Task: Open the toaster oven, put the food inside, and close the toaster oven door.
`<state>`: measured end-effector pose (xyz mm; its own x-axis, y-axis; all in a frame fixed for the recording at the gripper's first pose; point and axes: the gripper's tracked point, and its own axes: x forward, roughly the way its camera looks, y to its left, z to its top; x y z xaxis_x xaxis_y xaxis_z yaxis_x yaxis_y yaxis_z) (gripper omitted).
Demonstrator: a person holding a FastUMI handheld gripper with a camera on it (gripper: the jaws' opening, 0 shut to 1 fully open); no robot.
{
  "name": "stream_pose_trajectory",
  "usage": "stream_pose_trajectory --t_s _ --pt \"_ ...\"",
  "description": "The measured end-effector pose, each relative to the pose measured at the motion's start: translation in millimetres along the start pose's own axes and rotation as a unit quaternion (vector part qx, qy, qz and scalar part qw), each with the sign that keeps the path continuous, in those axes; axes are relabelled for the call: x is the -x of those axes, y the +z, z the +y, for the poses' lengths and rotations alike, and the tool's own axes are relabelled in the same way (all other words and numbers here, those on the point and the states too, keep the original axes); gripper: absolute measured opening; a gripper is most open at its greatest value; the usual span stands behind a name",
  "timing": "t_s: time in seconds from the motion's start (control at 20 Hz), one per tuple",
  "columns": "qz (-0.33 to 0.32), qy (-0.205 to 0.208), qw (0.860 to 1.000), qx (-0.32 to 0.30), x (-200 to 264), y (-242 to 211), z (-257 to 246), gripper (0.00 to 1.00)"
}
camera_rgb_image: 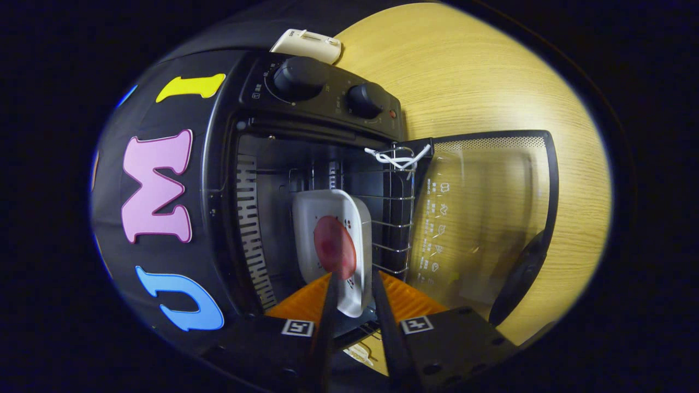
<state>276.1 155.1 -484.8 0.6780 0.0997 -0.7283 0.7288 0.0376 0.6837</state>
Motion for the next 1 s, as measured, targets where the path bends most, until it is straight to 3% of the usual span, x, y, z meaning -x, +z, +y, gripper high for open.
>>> stream_pose_trajectory --t_s 0.05,0.1,0.15,0.2,0.55,0.65,0.7,0.75,0.9,0.95,1.0 --pt "0.004 0.003 1.000 0.005 5 -2 1 0.64" --pt "0.010 0.008 1.000 0.010 11 -3 3 0.71" --pt "0.016 0.011 1.000 0.018 17 -8 3 0.90" --pt "0.020 0.017 0.999 0.032 22 -5 2 0.98" --pt "0.044 0.107 0.978 0.172 82 -5 18 0.98" --pt "0.022 0.117 0.963 0.240 102 7 19 0.98" --pt "0.002 0.123 0.947 0.296 112 13 20 0.98" --pt "-0.019 0.127 0.921 0.369 122 17 21 0.98" --pt "-0.046 0.109 0.825 0.553 147 12 10 0.98" --pt "-0.046 0.088 0.805 0.585 149 12 -1 0.98" --pt "-0.034 0.065 0.795 0.602 148 12 -16 0.99"
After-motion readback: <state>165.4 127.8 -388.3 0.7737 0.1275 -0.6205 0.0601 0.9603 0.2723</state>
